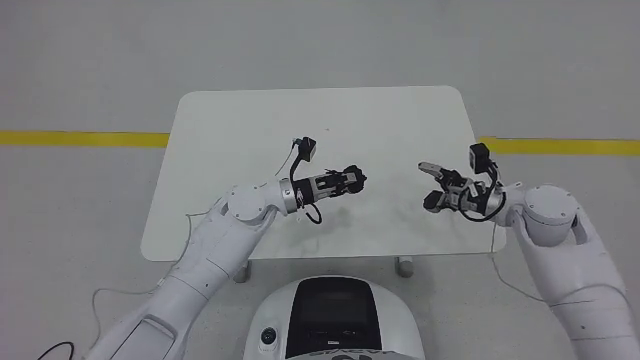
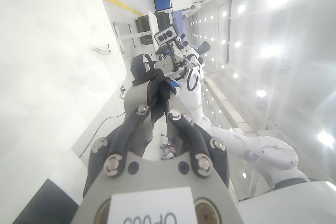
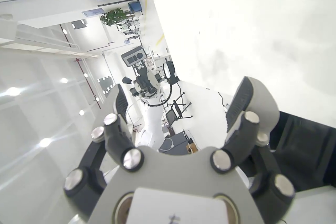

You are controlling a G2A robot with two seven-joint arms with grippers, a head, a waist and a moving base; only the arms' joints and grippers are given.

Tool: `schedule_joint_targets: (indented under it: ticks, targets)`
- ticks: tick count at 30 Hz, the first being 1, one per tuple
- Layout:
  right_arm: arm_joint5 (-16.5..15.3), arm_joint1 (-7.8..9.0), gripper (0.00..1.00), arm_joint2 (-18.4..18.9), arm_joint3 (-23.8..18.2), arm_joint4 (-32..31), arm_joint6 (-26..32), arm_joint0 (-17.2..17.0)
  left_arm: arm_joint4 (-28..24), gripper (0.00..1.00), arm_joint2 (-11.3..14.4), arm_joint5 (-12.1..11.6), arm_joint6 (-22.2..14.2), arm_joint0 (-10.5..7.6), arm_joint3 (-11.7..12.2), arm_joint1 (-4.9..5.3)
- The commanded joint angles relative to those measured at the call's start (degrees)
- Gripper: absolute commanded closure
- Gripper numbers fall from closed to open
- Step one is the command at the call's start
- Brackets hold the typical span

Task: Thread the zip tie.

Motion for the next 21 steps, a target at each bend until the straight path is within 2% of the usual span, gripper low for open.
schedule_joint_targets:
  ticks: [1, 5, 11, 15, 21]
  targets:
    - [0.08, 0.34, 0.00, 0.70, -0.13, -1.25, -0.94, 0.12, 0.00, 1.00, 0.00, 0.00, 0.00, 0.00, 0.00, 0.00]
    - [0.08, 1.34, 0.00, 1.05, 0.23, -5.06, -2.85, 1.27, 0.00, 1.00, 0.00, 0.00, 0.00, 0.00, 0.00, 0.00]
    - [0.08, 2.65, 0.00, -1.94, 4.76, -16.97, -2.59, 4.85, 0.00, 1.00, 0.00, 0.00, 0.00, 0.00, 0.00, 0.00]
    - [0.08, 2.25, 0.00, -2.69, 6.69, -21.24, 1.24, 7.93, 0.00, 1.00, 0.00, 0.00, 0.00, 0.00, 0.00, 0.00]
    - [0.08, 0.26, 0.00, -1.77, 8.29, -24.96, 5.97, 11.82, 0.00, 1.00, 0.00, 0.00, 0.00, 0.00, 0.00, 0.00]
